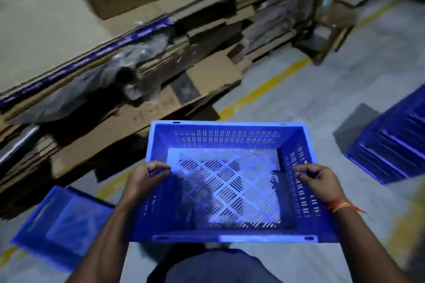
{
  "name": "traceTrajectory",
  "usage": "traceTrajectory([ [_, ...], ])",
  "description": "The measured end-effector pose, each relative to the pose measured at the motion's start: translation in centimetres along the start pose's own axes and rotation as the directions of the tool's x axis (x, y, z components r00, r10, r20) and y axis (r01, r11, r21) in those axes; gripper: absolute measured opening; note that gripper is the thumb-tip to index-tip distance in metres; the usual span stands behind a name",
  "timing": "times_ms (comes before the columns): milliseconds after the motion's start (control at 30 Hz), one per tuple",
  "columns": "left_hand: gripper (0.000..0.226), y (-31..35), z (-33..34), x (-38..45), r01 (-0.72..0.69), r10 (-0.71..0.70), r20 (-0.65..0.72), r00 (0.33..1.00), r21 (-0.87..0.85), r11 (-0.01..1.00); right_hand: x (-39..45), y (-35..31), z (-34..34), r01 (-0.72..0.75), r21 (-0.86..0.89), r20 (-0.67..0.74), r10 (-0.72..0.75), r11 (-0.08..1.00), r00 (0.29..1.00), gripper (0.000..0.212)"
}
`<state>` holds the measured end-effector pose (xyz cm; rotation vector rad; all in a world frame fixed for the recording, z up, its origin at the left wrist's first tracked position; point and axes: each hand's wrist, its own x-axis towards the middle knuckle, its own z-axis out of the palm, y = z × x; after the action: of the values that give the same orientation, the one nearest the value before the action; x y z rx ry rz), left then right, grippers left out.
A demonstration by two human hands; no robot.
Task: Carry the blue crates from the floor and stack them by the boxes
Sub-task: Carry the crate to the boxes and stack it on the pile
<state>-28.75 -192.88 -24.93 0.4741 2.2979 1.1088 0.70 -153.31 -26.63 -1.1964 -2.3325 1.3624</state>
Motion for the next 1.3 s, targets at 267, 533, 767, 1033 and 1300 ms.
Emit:
traceTrajectory([
  [267, 0.033, 9.0, 7.2, 18.9, -0.085, 0.08, 0.236, 0.968, 0.008, 0.996, 5.2, 3.9, -6.9, -0.191, 0.082, -0.222, 0.204, 0.978, 0.953, 0.019],
  [533, 0.004, 23.9, 13.5, 31.8, -0.268, 0.247, 0.368, 0.897, 0.007, 0.963, 11.4, 2.9, -13.7, -0.252, 0.205, -0.435, 0.319, 0.946, 0.842, 0.016],
  [767, 0.011, 35.6, 21.2, 42.5, -0.35, 0.314, 0.444, 0.839, 0.0, 0.937, 19.6, 5.8, -19.9, -0.232, 0.296, -0.53, 0.361, 0.927, 0.767, 0.019],
  [1033, 0.007, 48.6, 31.9, 52.5, -0.403, 0.347, 0.488, 0.801, 0.009, 0.915, 31.9, 9.8, -29.7, -0.195, 0.36, -0.547, 0.375, 0.913, 0.748, 0.022],
  [1300, 0.011, 59.1, 39.7, 61.2, -0.491, 0.424, 0.504, 0.753, 0.0, 0.871, 41.4, 10.4, -39.5, -0.132, 0.442, -0.568, 0.391, 0.887, 0.724, 0.014],
])
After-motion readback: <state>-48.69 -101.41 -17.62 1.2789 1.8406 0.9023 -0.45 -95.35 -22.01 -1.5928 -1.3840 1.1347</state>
